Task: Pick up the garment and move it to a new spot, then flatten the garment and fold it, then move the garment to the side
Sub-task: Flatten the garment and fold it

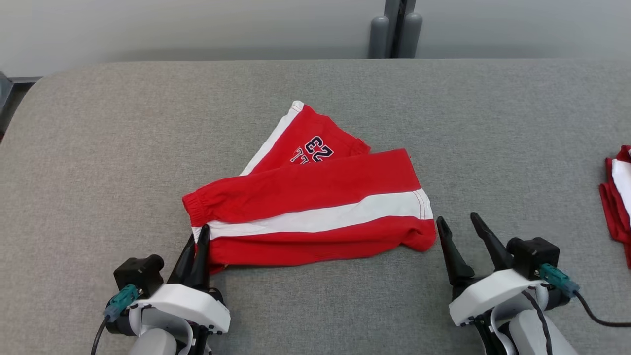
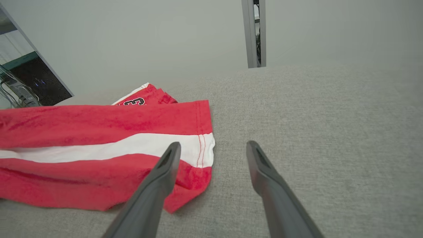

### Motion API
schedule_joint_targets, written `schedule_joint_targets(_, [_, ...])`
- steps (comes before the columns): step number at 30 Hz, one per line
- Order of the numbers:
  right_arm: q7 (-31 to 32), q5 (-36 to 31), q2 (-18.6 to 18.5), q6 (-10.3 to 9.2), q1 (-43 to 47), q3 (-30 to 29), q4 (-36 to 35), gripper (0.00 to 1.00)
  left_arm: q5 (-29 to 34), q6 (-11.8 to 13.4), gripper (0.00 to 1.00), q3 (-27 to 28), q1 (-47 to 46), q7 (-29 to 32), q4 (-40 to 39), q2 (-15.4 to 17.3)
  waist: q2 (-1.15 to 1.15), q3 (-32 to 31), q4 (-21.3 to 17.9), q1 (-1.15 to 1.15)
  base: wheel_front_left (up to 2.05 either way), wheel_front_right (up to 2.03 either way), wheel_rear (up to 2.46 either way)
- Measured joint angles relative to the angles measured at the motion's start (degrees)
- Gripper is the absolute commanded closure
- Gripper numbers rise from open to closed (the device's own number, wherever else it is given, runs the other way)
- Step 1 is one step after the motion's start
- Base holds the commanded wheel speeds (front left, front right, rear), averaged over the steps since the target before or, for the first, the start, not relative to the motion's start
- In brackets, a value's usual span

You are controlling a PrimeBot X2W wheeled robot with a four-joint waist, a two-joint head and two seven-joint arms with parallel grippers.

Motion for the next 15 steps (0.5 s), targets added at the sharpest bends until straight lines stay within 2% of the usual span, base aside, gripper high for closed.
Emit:
schedule_joint_targets(6, [0.0, 2.3, 0.0, -0.01, -4.8, 2.7, 6.5, 0.00, -0.8, -0.5, 1.00, -1.0, 0.1, 0.0, 0.4, 0.0, 0.00, 0.8, 1.5, 0.00, 0.00, 0.00, 0.00])
schedule_joint_targets(13, [0.0, 0.4, 0.0, -0.01, -11.4, 3.9, 15.4, 0.00, -1.4, -0.4, 1.00, -3.2, -0.8, 0.0, 0.3, 0.0, 0.00, 2.7, 3.1, 0.00, 0.00, 0.00, 0.00])
schedule_joint_targets(14, [0.0, -0.1, -0.1, -0.01, -12.0, 4.0, 17.0, 0.03, -1.5, -0.4, 1.00, -3.5, -0.9, 0.0, 0.2, 0.0, 0.00, 2.9, 3.3, 0.00, 0.00, 0.00, 0.00])
schedule_joint_targets(15, [0.0, -0.1, -0.1, -0.01, -12.5, 4.2, 18.2, 0.16, -1.6, -0.3, 1.00, -3.7, -1.0, 0.0, 0.2, 0.0, 0.00, 3.1, 3.5, 0.00, 0.00, 0.00, 0.00])
